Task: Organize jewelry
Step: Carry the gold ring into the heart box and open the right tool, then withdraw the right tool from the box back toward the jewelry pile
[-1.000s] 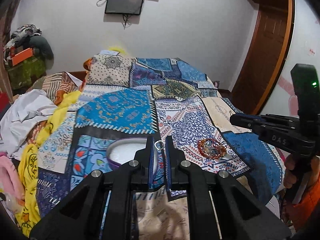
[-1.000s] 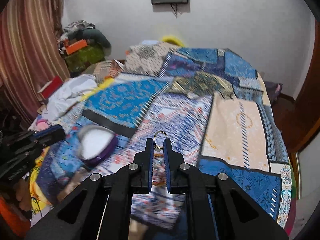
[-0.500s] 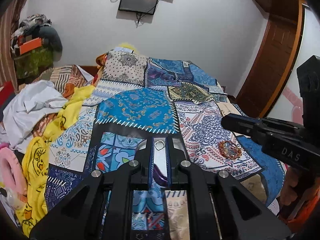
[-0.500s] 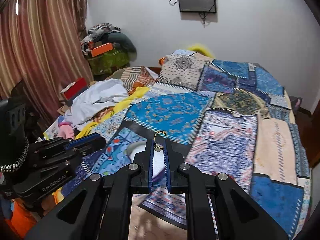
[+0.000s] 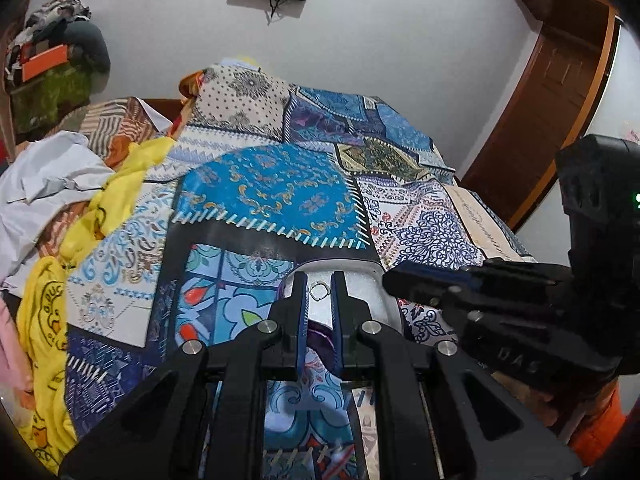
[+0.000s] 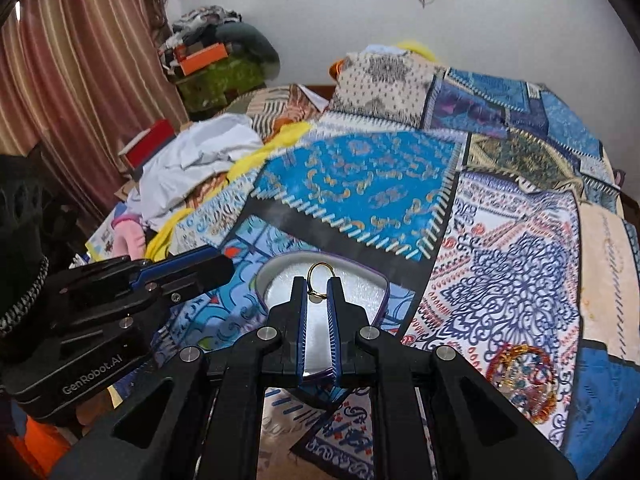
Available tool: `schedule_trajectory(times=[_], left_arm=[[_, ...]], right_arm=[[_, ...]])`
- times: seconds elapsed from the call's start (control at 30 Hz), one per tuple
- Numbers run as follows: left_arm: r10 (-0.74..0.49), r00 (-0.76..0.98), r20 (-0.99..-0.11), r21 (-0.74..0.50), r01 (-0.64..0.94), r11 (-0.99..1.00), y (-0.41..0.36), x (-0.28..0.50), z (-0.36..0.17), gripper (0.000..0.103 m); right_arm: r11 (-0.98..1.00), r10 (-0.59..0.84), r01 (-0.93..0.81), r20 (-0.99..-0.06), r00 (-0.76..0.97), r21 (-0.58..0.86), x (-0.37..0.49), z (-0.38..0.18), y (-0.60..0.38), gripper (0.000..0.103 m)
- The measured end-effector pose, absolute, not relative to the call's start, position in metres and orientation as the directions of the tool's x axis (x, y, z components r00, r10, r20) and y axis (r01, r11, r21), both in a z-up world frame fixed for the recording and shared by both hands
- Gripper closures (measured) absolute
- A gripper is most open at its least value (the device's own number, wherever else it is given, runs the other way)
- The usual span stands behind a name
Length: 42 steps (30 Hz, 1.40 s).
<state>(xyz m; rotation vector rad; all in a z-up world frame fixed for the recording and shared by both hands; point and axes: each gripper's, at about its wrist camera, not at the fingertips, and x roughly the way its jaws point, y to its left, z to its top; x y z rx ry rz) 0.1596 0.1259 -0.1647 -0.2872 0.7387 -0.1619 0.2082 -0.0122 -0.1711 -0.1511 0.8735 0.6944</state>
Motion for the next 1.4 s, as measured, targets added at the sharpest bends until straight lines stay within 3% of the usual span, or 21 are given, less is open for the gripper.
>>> schedule_trajectory(times=[0.73, 0.93, 1.13, 1.4], left_arm=[[-0.274, 0.686, -0.674, -0.310, 0.075, 0.948, 0.122, 0.186, -0.177, 0.094], [-0.229, 0.707, -0.669, -0.277, 0.049, 0.960, 0.121, 0.174, -0.161, 0.093], [-0.173, 0.739, -0.652, -0.226, 0.029, 0.974, 0.116, 0.157, -0.139, 0.093], [-0.149, 0.772, -0.618, -0.197, 0.031, 0.980, 0.097, 0.136, -0.110, 0.085]], right_arm=[[0.760, 0.461, -0.641, -0.783, 0.418, 0.106, 0.213, -0.190, -0.002, 0.094], [0.769, 0.456, -0.630, -0.782, 0.425, 0.107, 0.210, -0.185, -0.007, 0.083], [0.776, 0.476, -0.621, -0.750, 0.459, 0.112, 0.200, -0.166, -0.020, 0.083], [0.801, 0.486, -0.589, -0.697, 0.527, 0.113, 0.187, -0.137, -0.050, 0.083]])
